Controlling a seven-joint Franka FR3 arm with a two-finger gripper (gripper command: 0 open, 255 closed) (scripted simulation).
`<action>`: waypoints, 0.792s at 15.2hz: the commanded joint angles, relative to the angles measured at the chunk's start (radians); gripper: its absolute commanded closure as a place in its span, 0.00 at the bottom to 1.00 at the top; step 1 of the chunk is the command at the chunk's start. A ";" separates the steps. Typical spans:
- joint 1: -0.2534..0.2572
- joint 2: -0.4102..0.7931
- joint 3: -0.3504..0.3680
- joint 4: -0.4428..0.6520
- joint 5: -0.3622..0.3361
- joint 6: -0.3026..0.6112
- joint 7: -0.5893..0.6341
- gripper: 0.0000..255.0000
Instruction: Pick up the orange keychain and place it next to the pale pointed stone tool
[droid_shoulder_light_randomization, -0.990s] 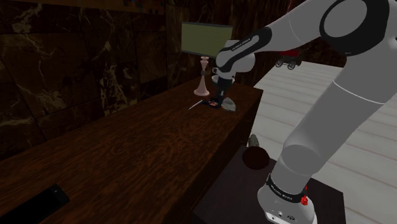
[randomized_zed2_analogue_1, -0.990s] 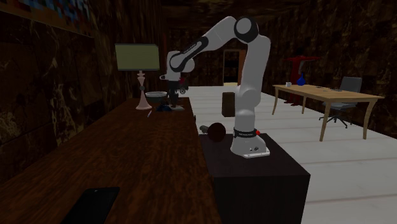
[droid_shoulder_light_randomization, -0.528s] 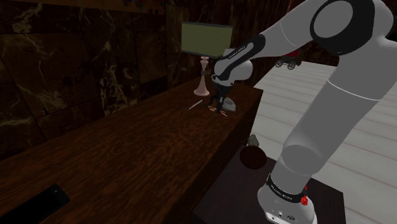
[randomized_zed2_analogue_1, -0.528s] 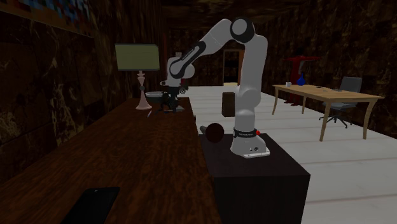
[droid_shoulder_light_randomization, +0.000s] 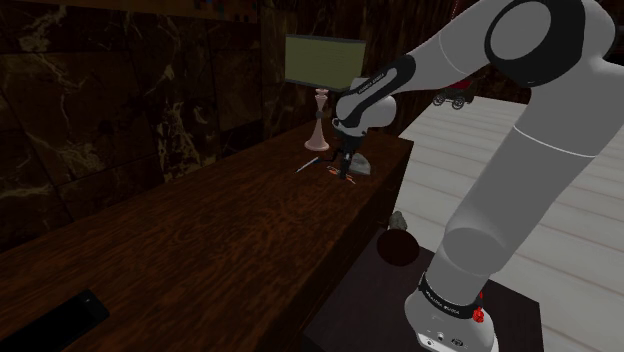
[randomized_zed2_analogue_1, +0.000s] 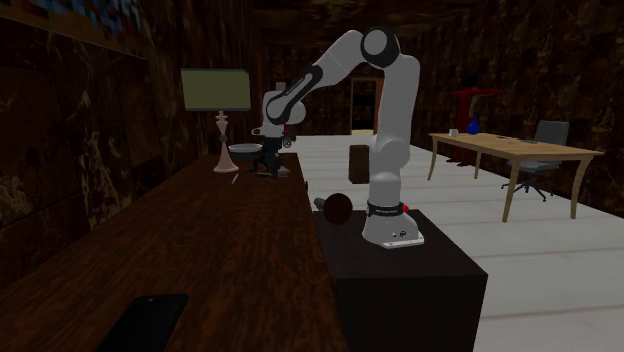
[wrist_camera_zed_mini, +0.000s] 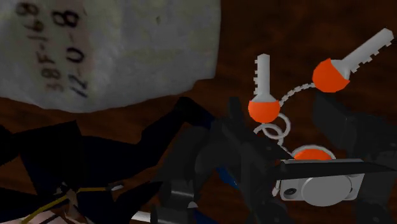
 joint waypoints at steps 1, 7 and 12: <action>0.000 0.000 0.000 0.000 0.000 0.000 0.000 0.00; -0.006 -0.046 0.003 0.029 -0.024 -0.071 0.018 0.00; -0.011 -0.081 0.007 0.060 -0.041 -0.135 0.030 0.00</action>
